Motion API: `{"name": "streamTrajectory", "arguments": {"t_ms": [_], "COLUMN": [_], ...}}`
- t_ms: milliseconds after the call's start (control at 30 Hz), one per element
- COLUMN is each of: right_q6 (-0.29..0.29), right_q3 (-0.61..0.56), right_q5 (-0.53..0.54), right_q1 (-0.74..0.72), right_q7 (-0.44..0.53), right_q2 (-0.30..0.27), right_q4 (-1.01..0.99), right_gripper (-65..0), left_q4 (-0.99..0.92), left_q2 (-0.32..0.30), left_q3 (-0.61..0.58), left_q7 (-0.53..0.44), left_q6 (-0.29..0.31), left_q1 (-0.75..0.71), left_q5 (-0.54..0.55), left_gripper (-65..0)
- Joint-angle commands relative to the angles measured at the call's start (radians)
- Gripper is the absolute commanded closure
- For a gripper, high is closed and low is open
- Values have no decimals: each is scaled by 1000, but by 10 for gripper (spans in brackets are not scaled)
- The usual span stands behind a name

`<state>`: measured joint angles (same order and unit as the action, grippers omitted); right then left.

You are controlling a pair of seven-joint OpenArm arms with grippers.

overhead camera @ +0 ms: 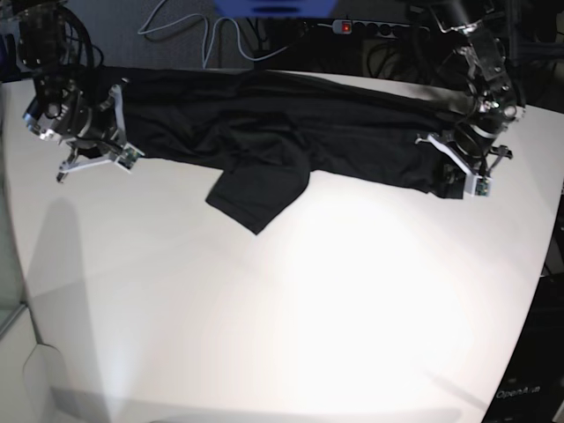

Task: Fold the T-shirt properly
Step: 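Move the right gripper back to the strip's end and grasp it, then pull the strip taut between both grippers and lay it flat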

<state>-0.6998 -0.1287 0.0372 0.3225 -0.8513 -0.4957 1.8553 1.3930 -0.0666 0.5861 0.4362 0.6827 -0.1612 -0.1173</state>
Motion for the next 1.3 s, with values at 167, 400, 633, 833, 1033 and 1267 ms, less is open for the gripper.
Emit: {"name": "streamTrajectory", "arguments": {"t_ms": [167, 400, 633, 833, 1033, 1267], "right_q6": [2, 2, 2, 2, 2, 2], "right_q3": [41, 37, 41, 41, 41, 41], "right_q5": [0, 0, 0, -1, -1, -1], "right_q1": [-12, -55, -174, -280, -374, -486], "right_q7": [116, 215, 330, 393, 441, 505], "right_q2": [24, 44, 44, 25, 4, -30], "right_q4": [-181, -362, -644, -822, -972, -1146], "right_gripper": [0, 0, 0, 0, 0, 0], "left_q4": [-36, -36, -36, -73, -198, -225], "left_q2": [11, 9, 9, 12, 9, 9], "left_q3": [-10, -10, -10, -8, 39, 97], "left_q7": [158, 158, 158, 158, 157, 157], "left_q6": [15, 15, 15, 15, 15, 15], "left_q1": [-30, -30, -21, 16, 94, 133], "left_q5": [-92, -92, -92, -91, -92, -92], "left_gripper": [-26, -26, -26, -26, -26, -26]}}
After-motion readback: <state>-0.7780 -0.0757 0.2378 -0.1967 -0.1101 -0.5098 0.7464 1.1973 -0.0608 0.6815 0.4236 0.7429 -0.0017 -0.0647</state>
